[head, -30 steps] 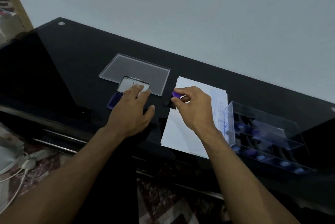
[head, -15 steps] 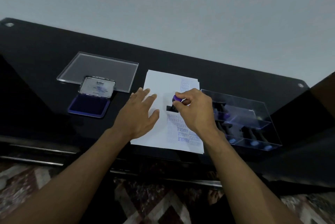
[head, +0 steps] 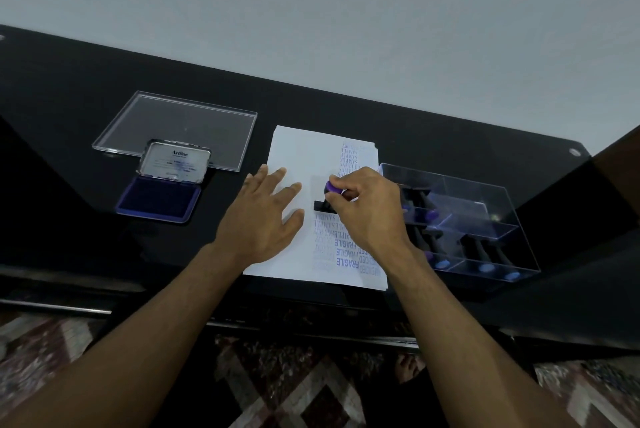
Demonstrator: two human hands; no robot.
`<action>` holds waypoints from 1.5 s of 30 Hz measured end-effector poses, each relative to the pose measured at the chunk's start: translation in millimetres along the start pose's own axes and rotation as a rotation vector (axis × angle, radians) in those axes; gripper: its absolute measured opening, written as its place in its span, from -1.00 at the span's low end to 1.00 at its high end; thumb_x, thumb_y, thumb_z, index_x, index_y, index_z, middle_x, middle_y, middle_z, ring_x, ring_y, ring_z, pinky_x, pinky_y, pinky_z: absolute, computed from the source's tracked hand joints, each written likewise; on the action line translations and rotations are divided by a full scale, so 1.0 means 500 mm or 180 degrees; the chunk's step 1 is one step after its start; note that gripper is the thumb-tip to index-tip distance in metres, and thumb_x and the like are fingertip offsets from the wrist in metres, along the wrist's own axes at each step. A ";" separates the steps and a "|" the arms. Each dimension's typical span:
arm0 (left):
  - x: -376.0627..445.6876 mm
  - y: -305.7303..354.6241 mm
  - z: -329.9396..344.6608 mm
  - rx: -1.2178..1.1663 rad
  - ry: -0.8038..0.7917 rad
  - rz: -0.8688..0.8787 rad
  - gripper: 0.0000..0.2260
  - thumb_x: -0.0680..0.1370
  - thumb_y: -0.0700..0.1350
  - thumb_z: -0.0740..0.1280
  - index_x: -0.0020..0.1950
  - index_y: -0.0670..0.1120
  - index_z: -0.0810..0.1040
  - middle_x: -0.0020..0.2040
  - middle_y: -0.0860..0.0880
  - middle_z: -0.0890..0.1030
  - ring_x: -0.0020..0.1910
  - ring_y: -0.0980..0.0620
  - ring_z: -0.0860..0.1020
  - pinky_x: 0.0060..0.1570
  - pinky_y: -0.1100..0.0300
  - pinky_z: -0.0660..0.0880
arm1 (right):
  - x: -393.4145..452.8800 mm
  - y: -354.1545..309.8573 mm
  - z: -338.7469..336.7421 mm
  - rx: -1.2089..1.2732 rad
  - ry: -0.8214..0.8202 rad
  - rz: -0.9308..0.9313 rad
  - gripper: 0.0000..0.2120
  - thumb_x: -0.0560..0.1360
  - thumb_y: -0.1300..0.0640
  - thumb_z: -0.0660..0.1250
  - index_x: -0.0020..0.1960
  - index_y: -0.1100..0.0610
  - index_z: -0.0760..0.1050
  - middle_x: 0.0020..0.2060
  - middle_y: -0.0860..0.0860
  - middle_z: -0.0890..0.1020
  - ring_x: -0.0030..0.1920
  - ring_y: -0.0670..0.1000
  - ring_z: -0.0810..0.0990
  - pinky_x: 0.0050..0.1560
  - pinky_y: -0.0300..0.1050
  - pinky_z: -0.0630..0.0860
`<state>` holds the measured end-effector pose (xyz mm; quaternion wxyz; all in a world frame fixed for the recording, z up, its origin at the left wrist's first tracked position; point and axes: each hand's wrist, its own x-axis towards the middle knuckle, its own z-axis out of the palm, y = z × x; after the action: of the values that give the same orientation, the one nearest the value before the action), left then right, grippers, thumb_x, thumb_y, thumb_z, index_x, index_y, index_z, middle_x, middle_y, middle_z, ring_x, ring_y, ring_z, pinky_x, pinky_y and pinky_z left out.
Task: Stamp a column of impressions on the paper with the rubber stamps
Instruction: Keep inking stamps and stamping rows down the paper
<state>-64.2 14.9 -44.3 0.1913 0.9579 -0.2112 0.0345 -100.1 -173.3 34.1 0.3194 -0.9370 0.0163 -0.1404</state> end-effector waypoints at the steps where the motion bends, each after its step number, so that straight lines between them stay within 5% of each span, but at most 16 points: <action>1: 0.000 0.000 0.000 -0.0006 -0.0002 0.0000 -0.33 0.56 0.33 -0.08 0.55 0.05 0.36 0.62 -0.07 0.21 0.63 -0.14 0.03 0.55 -0.07 -0.07 | 0.000 0.000 0.001 -0.0015 -0.0005 -0.0010 -0.75 0.49 0.12 0.48 0.15 0.13 0.67 0.01 0.01 0.66 -0.08 -0.04 0.65 0.07 -0.09 0.61; 45: 0.001 -0.006 0.009 0.0046 0.0043 -0.0042 -0.34 0.56 0.33 -0.10 0.56 0.08 0.34 0.63 -0.05 0.19 0.63 -0.10 0.02 0.56 -0.05 -0.06 | 0.009 -0.006 0.007 -0.0529 -0.0211 -0.0223 -0.82 0.57 0.11 0.38 0.11 0.14 0.68 -0.07 0.05 0.61 -0.09 -0.01 0.59 0.02 -0.13 0.57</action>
<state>-62.6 15.2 -49.5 0.1860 0.9604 -0.2033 0.0412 -95.1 -169.1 34.3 0.2358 -0.9644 -0.0155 -0.1185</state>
